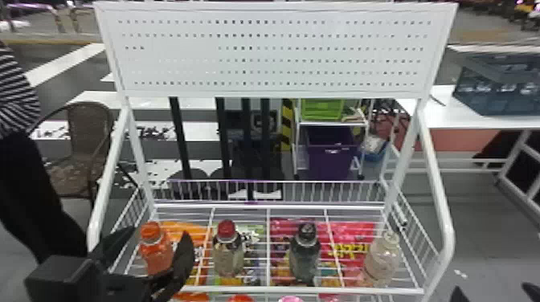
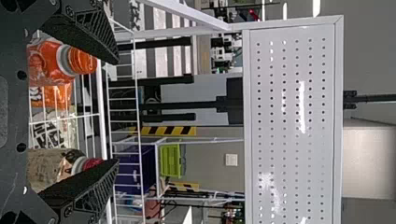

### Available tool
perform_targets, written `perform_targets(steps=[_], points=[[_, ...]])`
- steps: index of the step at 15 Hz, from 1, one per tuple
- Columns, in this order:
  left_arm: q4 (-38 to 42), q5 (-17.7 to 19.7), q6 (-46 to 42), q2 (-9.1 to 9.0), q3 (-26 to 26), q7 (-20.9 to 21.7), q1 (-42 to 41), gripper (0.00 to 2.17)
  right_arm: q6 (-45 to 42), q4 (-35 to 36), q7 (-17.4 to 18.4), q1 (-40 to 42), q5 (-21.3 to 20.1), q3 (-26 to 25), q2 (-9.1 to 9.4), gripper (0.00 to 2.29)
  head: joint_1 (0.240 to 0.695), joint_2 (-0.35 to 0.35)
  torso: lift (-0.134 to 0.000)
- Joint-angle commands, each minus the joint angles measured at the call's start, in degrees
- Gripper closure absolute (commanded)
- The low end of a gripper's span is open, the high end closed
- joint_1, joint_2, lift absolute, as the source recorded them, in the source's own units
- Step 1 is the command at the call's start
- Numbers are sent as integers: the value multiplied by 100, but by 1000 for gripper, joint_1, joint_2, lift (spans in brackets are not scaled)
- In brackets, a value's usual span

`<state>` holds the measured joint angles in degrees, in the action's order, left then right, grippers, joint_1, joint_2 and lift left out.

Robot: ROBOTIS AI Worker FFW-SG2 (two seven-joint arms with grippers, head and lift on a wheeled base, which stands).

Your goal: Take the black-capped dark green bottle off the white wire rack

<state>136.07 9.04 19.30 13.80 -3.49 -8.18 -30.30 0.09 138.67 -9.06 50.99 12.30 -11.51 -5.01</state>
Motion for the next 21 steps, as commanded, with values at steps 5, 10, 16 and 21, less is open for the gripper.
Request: perform_targets(steps=[5, 10, 16, 21], points=[[60, 2, 0, 0, -3, 9, -20, 144, 58, 11, -8, -10, 0, 0, 0, 33, 499, 0, 0], [60, 2, 0, 0, -12, 9, -20, 144, 40, -121, -8, -54, -44, 9, 0, 33, 499, 0, 0], [60, -25, 0, -9, -117, 1, -2, 144, -83, -1941, 89, -1188, -826, 1134, 9, 49, 499, 0, 0], [104, -25, 106, 0, -126, 9, 6, 144, -874, -4015, 238, -2814, -888, 2057, -8, 73, 499, 0, 0]])
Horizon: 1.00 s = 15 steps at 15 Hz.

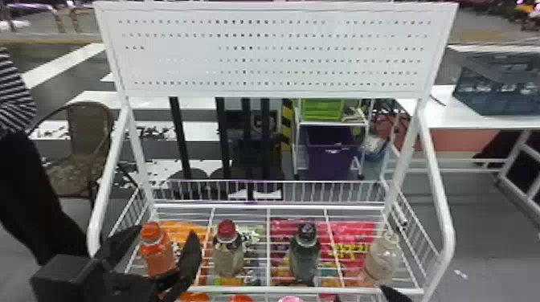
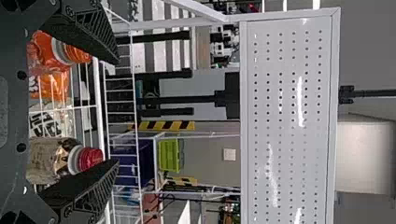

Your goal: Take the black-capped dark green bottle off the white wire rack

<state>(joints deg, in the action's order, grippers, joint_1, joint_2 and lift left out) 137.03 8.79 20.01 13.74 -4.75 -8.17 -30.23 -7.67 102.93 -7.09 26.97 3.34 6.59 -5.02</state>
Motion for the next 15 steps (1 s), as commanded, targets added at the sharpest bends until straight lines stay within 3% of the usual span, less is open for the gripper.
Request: perform_targets(steps=[1, 5, 15], points=[[8, -1, 52, 6, -9, 8, -9, 144, -98, -607, 85, -632, 0, 387, -8, 73, 499, 0, 0], [-18, -1, 87, 6, -17, 17, 26, 144, 25, -977, 217, -1344, -79, 844, 36, 76, 499, 0, 0], [-97, -1, 122, 41, 70, 52, 0, 144, 148, -2189, 384, -2416, -149, 1125, 291, 73, 499, 0, 0]])
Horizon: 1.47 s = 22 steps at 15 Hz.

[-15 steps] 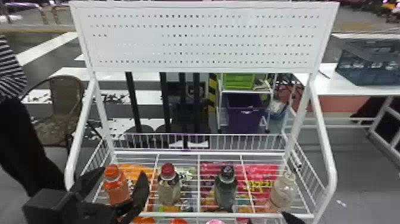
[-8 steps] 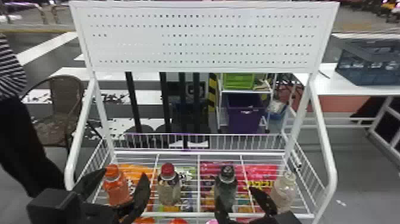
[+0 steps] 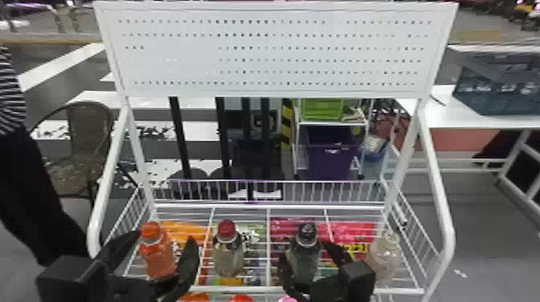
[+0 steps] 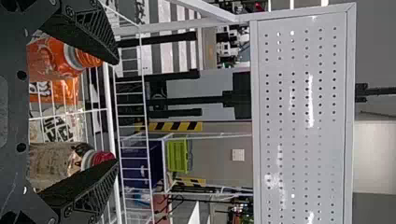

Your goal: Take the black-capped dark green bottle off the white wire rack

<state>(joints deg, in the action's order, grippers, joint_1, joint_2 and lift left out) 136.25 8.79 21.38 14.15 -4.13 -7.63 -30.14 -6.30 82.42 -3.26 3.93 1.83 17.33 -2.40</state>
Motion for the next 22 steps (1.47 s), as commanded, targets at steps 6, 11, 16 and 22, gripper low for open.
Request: perform_targets(steps=[6, 11, 16, 22], points=[[-19, 0, -15, 0, 9, 8, -10, 144, 609, -200, 71, -262, -42, 87, 29, 721, 499, 0, 0], [33, 0, 3, 9, 18, 8, -18, 144, 609, 152, 238, -68, -42, 52, -50, 1507, 499, 0, 0], [95, 0, 3, 9, 18, 8, -89, 144, 873, 1409, 255, 617, -51, -36, -270, 1501, 499, 0, 0], [236, 0, -85, -9, 44, -1, -159, 144, 1418, 3290, 326, 1918, -262, -599, -481, 1494, 499, 0, 0]])
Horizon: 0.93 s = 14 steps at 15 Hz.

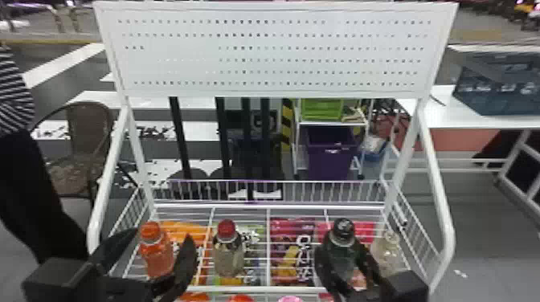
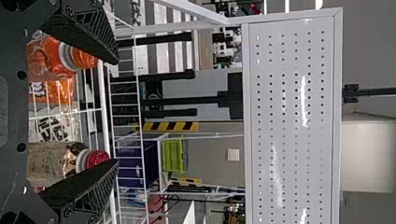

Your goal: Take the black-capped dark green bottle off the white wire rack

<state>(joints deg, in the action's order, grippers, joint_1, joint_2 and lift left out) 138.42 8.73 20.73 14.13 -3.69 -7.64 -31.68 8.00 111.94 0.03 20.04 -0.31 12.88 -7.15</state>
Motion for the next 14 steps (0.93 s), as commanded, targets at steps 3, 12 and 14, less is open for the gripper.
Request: perform_targets(steps=[3, 12, 14], points=[[-26, 6, -90, -24, -26, -9, -5, 144, -223, 1111, -3, 1125, -92, -602, -6, 1490, 499, 0, 0], [-26, 6, -125, -42, -61, -27, 22, 147, -1102, 2165, -188, 2690, 444, -1797, 29, 1406, 499, 0, 0], [-26, 6, -125, -42, -70, -35, 13, 144, -1102, 2227, -214, 2725, 444, -1797, 29, 1406, 499, 0, 0]])
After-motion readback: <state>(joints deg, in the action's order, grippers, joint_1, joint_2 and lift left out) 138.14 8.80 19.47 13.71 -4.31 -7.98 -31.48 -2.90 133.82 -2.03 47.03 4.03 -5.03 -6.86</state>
